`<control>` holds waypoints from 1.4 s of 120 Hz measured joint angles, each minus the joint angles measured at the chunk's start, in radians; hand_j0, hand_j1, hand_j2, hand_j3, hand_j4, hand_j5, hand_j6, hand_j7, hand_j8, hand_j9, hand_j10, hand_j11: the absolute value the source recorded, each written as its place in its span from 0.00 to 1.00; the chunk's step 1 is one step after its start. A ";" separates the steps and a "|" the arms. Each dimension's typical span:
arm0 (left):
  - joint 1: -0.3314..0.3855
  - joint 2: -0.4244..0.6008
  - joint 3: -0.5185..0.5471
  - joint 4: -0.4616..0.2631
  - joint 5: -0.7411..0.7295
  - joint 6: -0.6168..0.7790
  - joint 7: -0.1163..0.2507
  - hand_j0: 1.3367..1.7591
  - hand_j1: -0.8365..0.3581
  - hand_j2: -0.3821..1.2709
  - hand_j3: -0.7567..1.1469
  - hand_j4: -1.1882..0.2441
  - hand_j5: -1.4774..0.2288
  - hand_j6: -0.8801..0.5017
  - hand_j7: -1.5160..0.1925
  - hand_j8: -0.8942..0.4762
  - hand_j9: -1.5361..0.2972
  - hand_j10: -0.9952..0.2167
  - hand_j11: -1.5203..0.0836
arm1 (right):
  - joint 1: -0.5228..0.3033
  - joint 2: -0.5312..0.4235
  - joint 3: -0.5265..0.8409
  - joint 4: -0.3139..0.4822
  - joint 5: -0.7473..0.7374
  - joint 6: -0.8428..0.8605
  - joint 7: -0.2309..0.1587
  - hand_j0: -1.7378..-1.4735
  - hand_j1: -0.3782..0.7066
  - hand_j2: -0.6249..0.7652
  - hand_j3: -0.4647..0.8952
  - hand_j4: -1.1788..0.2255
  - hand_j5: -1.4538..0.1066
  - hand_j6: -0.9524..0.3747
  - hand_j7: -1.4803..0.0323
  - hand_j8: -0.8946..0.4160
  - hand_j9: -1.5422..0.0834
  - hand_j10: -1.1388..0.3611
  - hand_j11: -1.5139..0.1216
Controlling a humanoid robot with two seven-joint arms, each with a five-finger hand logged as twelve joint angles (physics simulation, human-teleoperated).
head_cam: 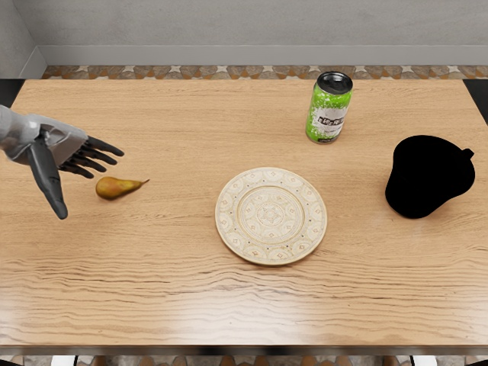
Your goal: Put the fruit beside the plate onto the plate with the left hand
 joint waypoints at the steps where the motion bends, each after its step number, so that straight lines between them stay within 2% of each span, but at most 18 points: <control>1: 0.000 0.000 0.000 0.000 0.000 0.000 0.000 0.76 0.99 0.23 0.40 0.83 0.86 0.63 0.89 0.65 0.84 0.82 0.95 | 0.000 0.000 0.000 0.000 0.000 0.000 0.000 0.30 0.04 0.45 0.34 0.83 0.92 0.71 0.97 0.68 0.94 0.75 0.92; 31: 0.000 0.001 0.001 0.002 0.003 0.000 0.000 0.76 0.99 0.23 0.40 0.83 0.86 0.64 0.89 0.65 0.84 0.82 0.95 | 0.000 0.000 0.001 0.000 0.002 0.000 0.000 0.30 0.04 0.45 0.34 0.83 0.92 0.71 0.97 0.68 0.94 0.75 0.92; 46: 0.001 -0.015 0.000 0.048 0.040 0.000 0.001 0.76 0.99 0.23 0.40 0.83 0.86 0.64 0.89 0.65 0.84 0.82 0.95 | 0.000 0.000 0.000 0.000 0.002 0.000 0.000 0.30 0.04 0.45 0.34 0.83 0.92 0.71 0.97 0.68 0.94 0.75 0.92; 53: 0.041 -0.057 -0.003 0.112 0.072 0.000 0.001 0.76 0.99 0.23 0.40 0.83 0.86 0.64 0.89 0.65 0.84 0.82 0.95 | 0.000 0.000 0.000 0.000 0.002 0.000 0.000 0.30 0.04 0.45 0.34 0.83 0.92 0.71 0.97 0.68 0.94 0.75 0.92; 57: 0.113 -0.134 -0.012 0.173 0.089 0.000 0.001 0.76 0.99 0.23 0.40 0.83 0.86 0.63 0.89 0.65 0.84 0.82 0.95 | 0.000 0.000 0.000 0.000 0.002 0.000 0.000 0.30 0.04 0.45 0.34 0.83 0.92 0.71 0.97 0.68 0.94 0.75 0.92; 63: 0.221 -0.254 -0.036 0.300 0.106 0.000 0.001 0.76 0.99 0.23 0.40 0.83 0.86 0.63 0.89 0.65 0.84 0.82 0.95 | 0.000 0.000 0.000 0.000 0.001 0.000 0.000 0.30 0.04 0.45 0.34 0.83 0.92 0.71 0.97 0.68 0.94 0.75 0.92; 68: 0.248 -0.359 -0.048 0.408 0.114 0.000 0.001 0.76 0.99 0.23 0.40 0.83 0.86 0.63 0.89 0.65 0.84 0.82 0.95 | 0.000 0.000 0.000 0.000 0.001 0.000 0.000 0.30 0.04 0.45 0.34 0.83 0.92 0.71 0.97 0.68 0.94 0.75 0.92; 77: 0.276 -0.420 -0.060 0.548 0.124 0.000 0.002 0.76 0.99 0.23 0.40 0.83 0.86 0.63 0.89 0.65 0.84 0.82 0.95 | 0.000 0.000 0.000 0.000 0.001 0.000 0.000 0.30 0.04 0.45 0.34 0.83 0.92 0.71 0.97 0.68 0.94 0.75 0.92; 87: 0.312 -0.454 -0.070 0.633 0.127 0.077 0.043 0.76 0.99 0.23 0.40 0.83 0.86 0.63 0.89 0.65 0.84 0.82 0.95 | 0.000 0.000 0.000 0.000 0.002 0.000 0.000 0.30 0.04 0.45 0.34 0.83 0.92 0.71 0.97 0.68 0.94 0.75 0.92; 98: 0.305 -0.456 -0.073 0.660 0.127 0.161 0.080 0.76 0.99 0.23 0.40 0.83 0.86 0.63 0.89 0.65 0.84 0.82 0.95 | 0.000 0.000 0.000 0.000 0.001 0.000 0.000 0.30 0.04 0.45 0.34 0.83 0.92 0.71 0.97 0.68 0.94 0.75 0.92; 105: 0.293 -0.461 -0.071 0.629 0.127 0.218 0.093 0.76 0.99 0.23 0.40 0.83 0.86 0.63 0.89 0.65 0.84 0.82 0.95 | 0.000 0.000 0.000 0.000 0.001 0.000 0.000 0.30 0.04 0.45 0.34 0.83 0.92 0.71 0.97 0.68 0.94 0.75 0.92; 111: 0.250 -0.461 -0.054 0.545 0.126 0.340 0.099 0.76 0.99 0.23 0.40 0.83 0.86 0.63 0.89 0.65 0.84 0.82 0.95 | 0.000 0.000 0.000 0.000 0.001 0.000 0.000 0.30 0.04 0.45 0.34 0.83 0.92 0.71 0.97 0.68 0.94 0.75 0.92; 127: 0.028 -0.448 0.053 0.157 0.104 0.706 0.106 0.76 0.99 0.23 0.40 0.83 0.86 0.63 0.89 0.65 0.84 0.82 0.95 | 0.000 0.000 0.000 0.000 0.002 0.000 0.000 0.30 0.04 0.45 0.34 0.83 0.92 0.71 0.97 0.68 0.94 0.75 0.92; 132: 0.013 -0.462 0.077 0.053 0.088 0.788 0.107 0.76 0.99 0.23 0.40 0.83 0.86 0.63 0.89 0.65 0.84 0.82 0.95 | 0.000 0.000 0.000 0.000 0.002 0.000 0.000 0.30 0.04 0.45 0.34 0.83 0.92 0.71 0.97 0.68 0.94 0.75 0.92; 137: 0.017 -0.483 0.093 -0.021 0.074 0.852 0.108 0.76 0.99 0.23 0.40 0.83 0.86 0.63 0.89 0.65 0.84 0.82 0.95 | 0.000 0.000 0.000 0.000 0.002 0.000 0.000 0.30 0.04 0.45 0.34 0.83 0.92 0.71 0.97 0.68 0.94 0.75 0.92; 150: 0.038 -0.503 0.114 -0.118 0.057 0.962 0.109 0.76 0.99 0.23 0.40 0.83 0.86 0.63 0.89 0.65 0.84 0.82 0.95 | 0.000 0.000 0.000 0.000 0.002 0.000 0.000 0.30 0.04 0.45 0.34 0.83 0.92 0.71 0.97 0.68 0.94 0.75 0.92; 168: 0.075 -0.528 0.123 -0.156 0.040 1.021 0.106 0.76 0.99 0.23 0.40 0.83 0.86 0.63 0.88 0.65 0.84 0.82 0.95 | 0.000 0.000 0.000 0.000 0.002 0.000 0.000 0.30 0.04 0.45 0.34 0.83 0.92 0.71 0.97 0.68 0.94 0.75 0.92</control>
